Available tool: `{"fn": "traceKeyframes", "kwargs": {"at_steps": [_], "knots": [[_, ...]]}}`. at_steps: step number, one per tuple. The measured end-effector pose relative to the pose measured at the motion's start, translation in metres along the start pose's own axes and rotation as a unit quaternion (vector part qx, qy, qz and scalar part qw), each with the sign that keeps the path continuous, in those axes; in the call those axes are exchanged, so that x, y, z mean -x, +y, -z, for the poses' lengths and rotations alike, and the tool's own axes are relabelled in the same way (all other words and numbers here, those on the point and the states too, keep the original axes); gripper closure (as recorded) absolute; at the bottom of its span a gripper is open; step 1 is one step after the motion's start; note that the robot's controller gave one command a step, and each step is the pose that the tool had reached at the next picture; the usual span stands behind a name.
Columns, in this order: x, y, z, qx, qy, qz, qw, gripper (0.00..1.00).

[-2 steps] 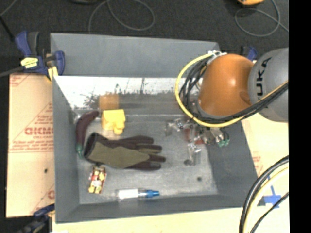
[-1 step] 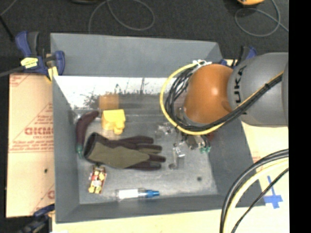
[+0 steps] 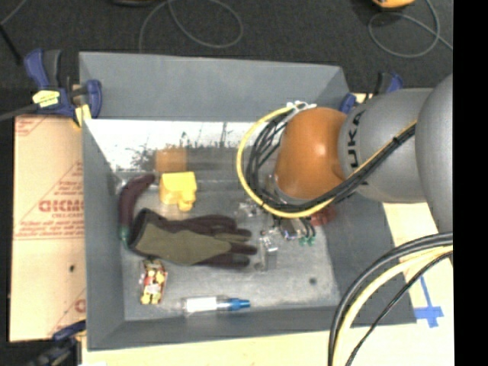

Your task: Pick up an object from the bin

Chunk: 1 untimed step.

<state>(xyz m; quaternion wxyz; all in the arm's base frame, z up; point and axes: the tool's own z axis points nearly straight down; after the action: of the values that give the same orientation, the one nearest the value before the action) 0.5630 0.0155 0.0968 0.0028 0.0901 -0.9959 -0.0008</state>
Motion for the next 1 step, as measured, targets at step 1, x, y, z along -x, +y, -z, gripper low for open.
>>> {"fn": "traceKeyframes", "kwargs": {"at_steps": [1], "knots": [[0.0219, 0.0438, -0.0180, -0.001, -0.0119, 0.033, 0.9994, 1.00]]}}
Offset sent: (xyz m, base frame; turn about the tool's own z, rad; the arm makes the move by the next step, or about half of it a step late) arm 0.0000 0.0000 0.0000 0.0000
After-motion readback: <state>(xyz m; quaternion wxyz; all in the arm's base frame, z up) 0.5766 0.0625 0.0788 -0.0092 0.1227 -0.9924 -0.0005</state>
